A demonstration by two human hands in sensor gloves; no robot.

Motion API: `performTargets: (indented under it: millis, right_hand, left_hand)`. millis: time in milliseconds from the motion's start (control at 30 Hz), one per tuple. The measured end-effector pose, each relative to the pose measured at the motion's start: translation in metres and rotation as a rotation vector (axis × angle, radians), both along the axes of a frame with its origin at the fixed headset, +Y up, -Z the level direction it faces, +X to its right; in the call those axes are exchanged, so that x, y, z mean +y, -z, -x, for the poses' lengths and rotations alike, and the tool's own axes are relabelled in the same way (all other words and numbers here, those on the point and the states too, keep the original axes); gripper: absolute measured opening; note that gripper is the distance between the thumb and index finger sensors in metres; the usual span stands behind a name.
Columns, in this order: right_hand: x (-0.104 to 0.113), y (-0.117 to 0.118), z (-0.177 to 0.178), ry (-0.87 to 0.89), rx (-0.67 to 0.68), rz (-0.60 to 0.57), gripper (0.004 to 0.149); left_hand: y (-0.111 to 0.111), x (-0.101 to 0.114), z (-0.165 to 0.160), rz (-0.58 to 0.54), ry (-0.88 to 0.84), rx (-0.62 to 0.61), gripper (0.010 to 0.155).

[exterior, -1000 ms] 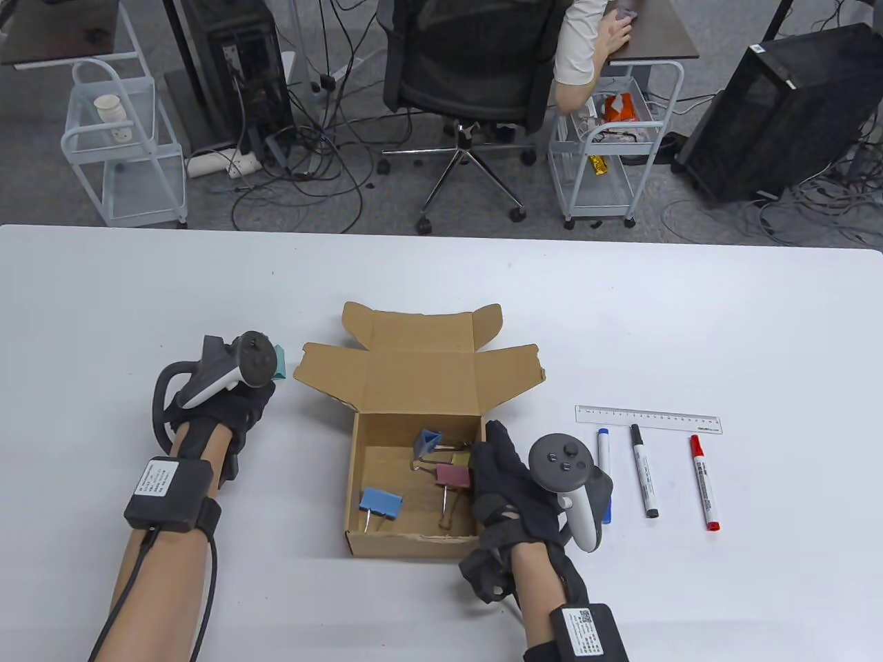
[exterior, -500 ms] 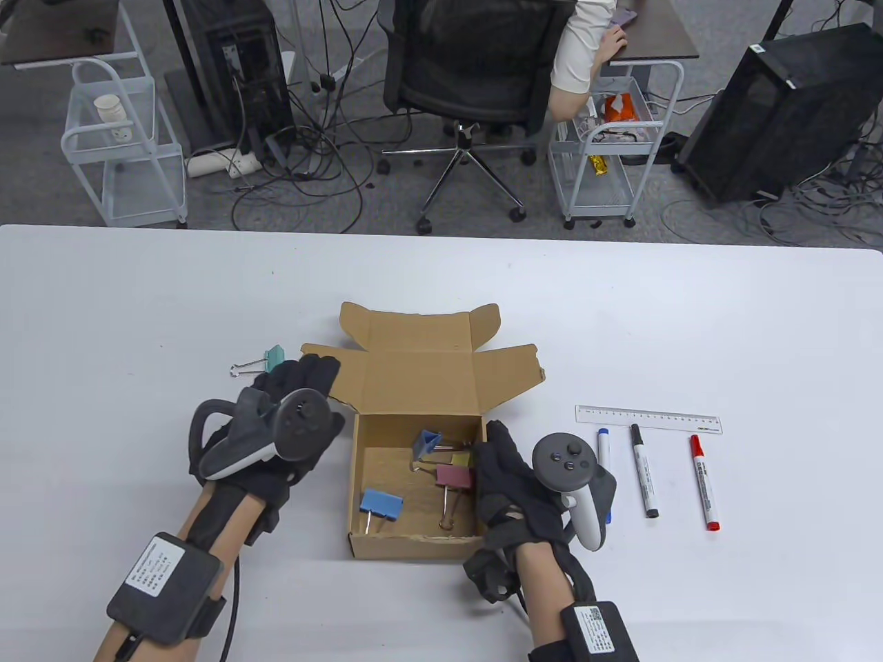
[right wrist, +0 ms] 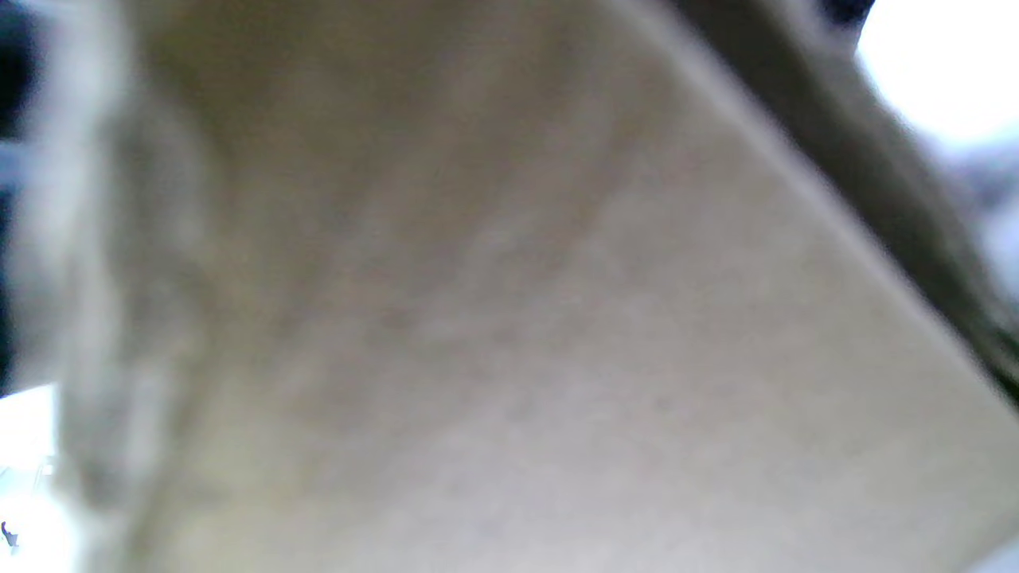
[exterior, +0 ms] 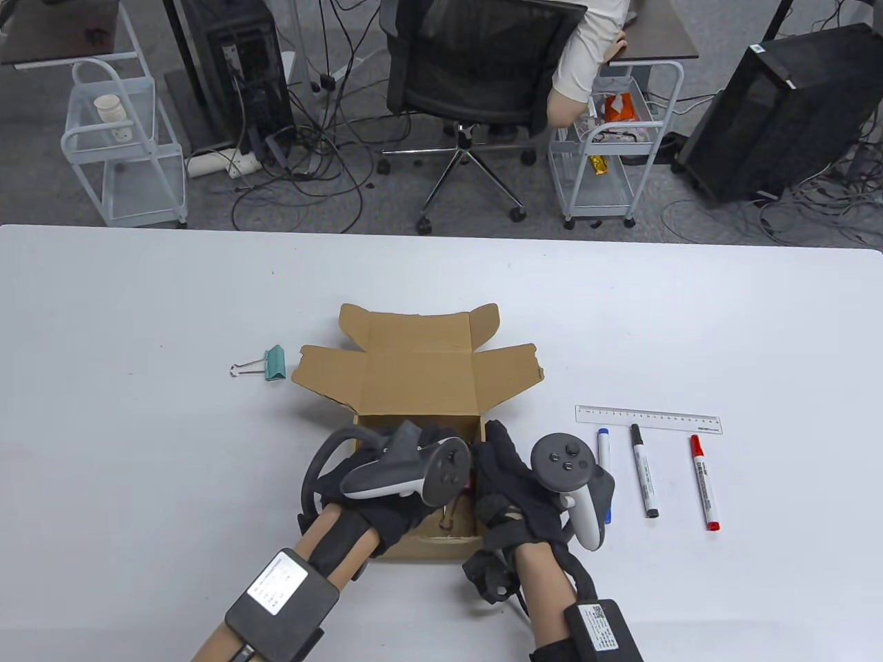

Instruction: Open four flaps of mailer box and unpack office supplies

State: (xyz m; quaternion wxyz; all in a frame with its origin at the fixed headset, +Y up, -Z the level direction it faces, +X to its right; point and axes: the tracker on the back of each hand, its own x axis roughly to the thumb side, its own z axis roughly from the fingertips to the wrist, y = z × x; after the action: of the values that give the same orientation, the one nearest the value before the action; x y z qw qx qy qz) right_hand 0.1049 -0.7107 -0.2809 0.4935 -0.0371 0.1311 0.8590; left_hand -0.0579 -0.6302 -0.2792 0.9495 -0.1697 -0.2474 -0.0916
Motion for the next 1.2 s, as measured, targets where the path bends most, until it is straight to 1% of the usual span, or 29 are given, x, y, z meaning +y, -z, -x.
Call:
performTargets:
  millis: [167, 400, 500, 567, 633, 667, 733, 800, 1000, 1100, 1200]
  right_hand:
    - [0.0, -0.001, 0.0, 0.008, 0.0, 0.0, 0.063]
    - [0.0, -0.001, 0.001, 0.007, 0.004, -0.003, 0.063]
    - [-0.001, -0.001, 0.001, 0.005, 0.004, -0.003, 0.063]
    - [0.0, -0.001, 0.001, 0.003, 0.003, -0.002, 0.063]
    - [-0.001, -0.001, 0.001, 0.003, 0.003, -0.002, 0.063]
    - [-0.001, -0.001, 0.001, 0.003, 0.003, -0.002, 0.063]
    - [-0.001, -0.001, 0.001, 0.002, 0.003, -0.002, 0.063]
    - [-0.001, -0.001, 0.001, 0.003, 0.003, 0.0, 0.063]
    - [-0.001, -0.002, 0.002, 0.0, -0.001, -0.003, 0.063]
    - [-0.001, -0.001, 0.002, 0.0, -0.002, -0.002, 0.063]
    - [-0.001, -0.001, 0.002, -0.001, 0.001, 0.0, 0.063]
  left_hand:
    - [0.015, -0.018, -0.015, 0.125, -0.029, 0.055, 0.08]
    - [0.027, -0.043, -0.026, 0.239, -0.04, 0.087, 0.078]
    - [0.031, -0.053, -0.029, 0.269, 0.021, 0.105, 0.079]
    - [0.033, -0.061, -0.031, 0.311, 0.072, 0.113, 0.081]
    - [0.034, -0.065, -0.034, 0.321, 0.107, 0.12, 0.081]
    - [0.035, -0.067, -0.035, 0.326, 0.119, 0.12, 0.081]
    - [0.035, -0.067, -0.036, 0.299, 0.129, 0.123, 0.08]
    - [0.035, -0.068, -0.037, 0.299, 0.137, 0.13, 0.075]
    - [0.035, -0.067, -0.037, 0.297, 0.135, 0.13, 0.068]
    - [0.033, -0.067, -0.037, 0.324, 0.105, 0.098, 0.062]
    - [0.031, -0.064, -0.036, 0.333, 0.065, 0.066, 0.062]
